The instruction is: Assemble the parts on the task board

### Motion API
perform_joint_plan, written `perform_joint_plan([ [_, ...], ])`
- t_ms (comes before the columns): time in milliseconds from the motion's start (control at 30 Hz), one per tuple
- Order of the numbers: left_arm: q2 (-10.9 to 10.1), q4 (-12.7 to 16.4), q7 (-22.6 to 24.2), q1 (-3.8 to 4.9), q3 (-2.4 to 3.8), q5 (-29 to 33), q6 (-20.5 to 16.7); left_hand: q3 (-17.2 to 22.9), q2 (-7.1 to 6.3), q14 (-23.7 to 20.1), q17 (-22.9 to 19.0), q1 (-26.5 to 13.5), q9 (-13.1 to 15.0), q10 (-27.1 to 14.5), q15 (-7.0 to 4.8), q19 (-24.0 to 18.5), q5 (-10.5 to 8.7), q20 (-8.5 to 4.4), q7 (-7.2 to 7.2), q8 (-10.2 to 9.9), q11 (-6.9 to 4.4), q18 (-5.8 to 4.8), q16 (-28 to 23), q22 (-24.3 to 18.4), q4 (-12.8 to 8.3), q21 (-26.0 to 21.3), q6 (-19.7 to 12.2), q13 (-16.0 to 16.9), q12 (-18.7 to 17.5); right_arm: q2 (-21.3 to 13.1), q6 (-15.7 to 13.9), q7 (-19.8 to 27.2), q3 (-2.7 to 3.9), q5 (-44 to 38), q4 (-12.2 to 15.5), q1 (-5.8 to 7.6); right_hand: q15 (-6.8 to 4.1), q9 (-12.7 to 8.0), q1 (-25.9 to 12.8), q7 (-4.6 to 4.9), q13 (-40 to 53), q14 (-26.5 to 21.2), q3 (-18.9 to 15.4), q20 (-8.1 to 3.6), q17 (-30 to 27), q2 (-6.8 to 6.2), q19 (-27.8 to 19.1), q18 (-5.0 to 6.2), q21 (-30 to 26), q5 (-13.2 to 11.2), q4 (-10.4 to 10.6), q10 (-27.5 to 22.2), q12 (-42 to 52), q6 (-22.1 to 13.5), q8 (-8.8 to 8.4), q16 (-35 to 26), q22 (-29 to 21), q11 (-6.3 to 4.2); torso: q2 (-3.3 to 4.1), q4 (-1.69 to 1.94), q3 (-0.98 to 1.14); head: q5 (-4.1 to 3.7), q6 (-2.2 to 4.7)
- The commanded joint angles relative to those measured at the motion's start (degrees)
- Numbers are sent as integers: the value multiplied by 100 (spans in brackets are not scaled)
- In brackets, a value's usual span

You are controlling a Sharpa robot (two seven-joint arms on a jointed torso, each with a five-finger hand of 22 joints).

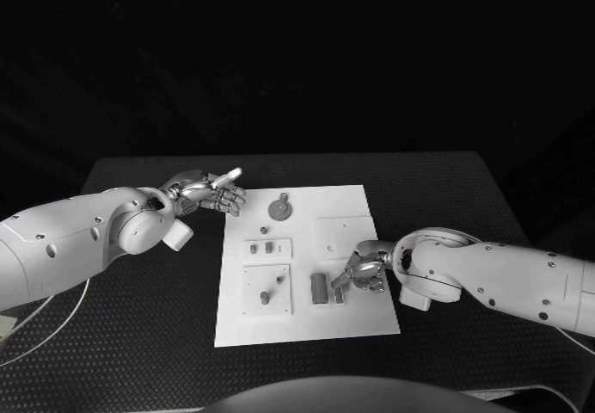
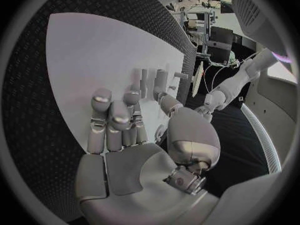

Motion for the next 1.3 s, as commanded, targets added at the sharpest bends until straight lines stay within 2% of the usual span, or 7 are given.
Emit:
perform_joint_plan([
  [33, 12, 13, 46, 4, 3, -11, 74, -37, 1, 23, 9, 38, -8, 7, 2, -27, -24, 20, 80, 24, -12, 60, -36, -5, 9, 0, -34, 5, 9, -53, -108, 125, 0, -51, 29, -6, 0, 7, -7, 33, -9, -21, 0, -41, -8, -74, -4, 81, -40, 20, 40, -37, 13, -49, -31, -38, 30, 7, 1, -6, 5, -1, 21],
  [433, 26, 27, 321, 5, 3, 26, -231, -47, 5, 40, 27, 134, -8, 22, -4, -17, -24, 17, 75, 35, -19, 62, -42, 0, 4, 7, -23, 13, 15, -279, -518, 499, 155, -228, 232, 221, 10, 2, 0, 52, -5, -18, 151, -77, -9, -416, 21, 81, -69, 19, 317, -66, 25, -144, -76, -59, 25, 23, -17, -17, 15, 1, 134],
  [567, 69, 11, 461, 5, 3, 116, -432, -64, 32, 58, 46, 290, -7, 38, -7, -7, -24, 15, 72, 48, -22, 59, -50, 6, 0, 13, -11, 21, 20, -215, -1027, 1231, 211, 241, -89, 383, 56, -22, 64, 106, 4, -38, 192, -82, -10, -456, 2, 81, -89, 21, 354, -117, 22, -316, -160, -76, 25, 73, -43, -12, -1, -3, 243],
  [700, 80, 12, 602, 6, 4, 251, -690, -90, 90, 62, 65, 579, -6, 60, -3, -14, -23, 20, 65, 68, -28, 44, -73, 11, -4, 8, 12, 32, 22, -18, -1481, 2273, 220, 1406, -699, 498, 120, -15, 273, 173, 14, -162, 152, -74, -24, -215, -121, 80, -159, 23, 143, -292, -22, -454, -208, -153, 26, 143, -110, -8, -11, 5, 382],
  [1067, 226, -195, 729, 15, 6, 581, -1040, -317, 170, -283, -15, 1090, -27, -238, 101, -357, -23, 116, -41, 75, -10, -60, -361, -67, -1, -71, -4, -53, -48, 922, -1419, 3695, 446, 3172, -2705, 522, 504, 2, 378, 497, -548, -1360, 21, 407, -473, 305, -1392, -69, -1196, 21, -452, -1465, -869, -907, -341, -1263, -330, 503, -378, 20, -44, 42, 778],
  [1233, 402, -454, 750, 15, 6, 779, -1086, -356, 161, -710, -168, 1267, -68, -685, 170, -886, -23, 215, -158, 5, -77, -200, -662, -237, -1, -72, -150, -212, -49, 1293, -1028, 3952, 569, 3475, -3373, 518, 873, -80, 369, 666, -1664, -1924, 166, 724, -1063, 412, -2153, -214, -2027, 47, -503, -1856, -1901, -1204, -452, -2471, -772, 820, -511, 10, -66, 52, 1074],
  [1300, 457, -544, 743, 26, 8, 804, -1032, -347, -177, -884, -239, 1683, -87, -870, 173, -1082, -31, 252, -223, -43, -149, -272, -779, -308, 4, -54, -252, -291, -36, 1410, -919, 4018, 602, 3511, -3562, 510, 1282, -128, 324, 679, -2304, -2356, 253, 933, -1535, 468, -2763, -381, -2596, 46, -485, -1798, -2455, -1316, -489, -3400, -1076, 956, -555, 5, -77, 56, 1172],
])
